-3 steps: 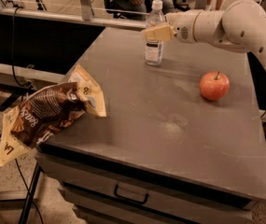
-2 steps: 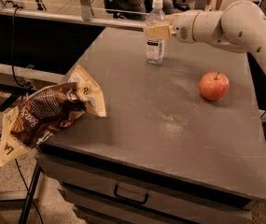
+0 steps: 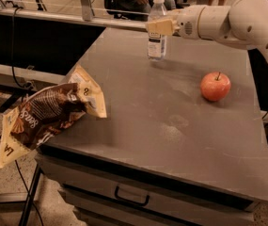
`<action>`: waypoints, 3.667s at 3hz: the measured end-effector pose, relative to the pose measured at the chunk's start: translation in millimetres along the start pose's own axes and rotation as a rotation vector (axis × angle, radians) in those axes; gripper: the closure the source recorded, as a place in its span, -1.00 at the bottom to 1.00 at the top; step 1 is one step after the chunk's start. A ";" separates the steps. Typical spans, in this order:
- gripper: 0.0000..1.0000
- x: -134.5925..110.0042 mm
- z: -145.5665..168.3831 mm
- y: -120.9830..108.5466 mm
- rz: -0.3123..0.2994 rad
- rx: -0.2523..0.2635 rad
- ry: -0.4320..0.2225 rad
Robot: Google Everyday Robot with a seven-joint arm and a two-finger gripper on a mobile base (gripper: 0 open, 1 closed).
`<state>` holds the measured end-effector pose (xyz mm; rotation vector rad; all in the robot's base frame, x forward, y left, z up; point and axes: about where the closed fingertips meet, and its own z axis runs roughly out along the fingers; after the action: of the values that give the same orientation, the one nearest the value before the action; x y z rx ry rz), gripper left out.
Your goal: Move blue plastic bottle near brown chip bag
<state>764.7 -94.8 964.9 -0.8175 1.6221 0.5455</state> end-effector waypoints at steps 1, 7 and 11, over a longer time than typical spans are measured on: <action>1.00 -19.5 -19.0 27.3 0.021 -0.059 -0.017; 1.00 -50.1 -77.7 234.2 0.133 -0.526 -0.202; 0.74 -8.5 -54.1 219.0 -0.132 -0.429 -0.175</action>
Offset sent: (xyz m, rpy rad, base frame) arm -0.1280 0.0484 0.0516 0.1513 0.1311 0.2510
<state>564.0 8.7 966.3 -1.1493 1.2967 0.8623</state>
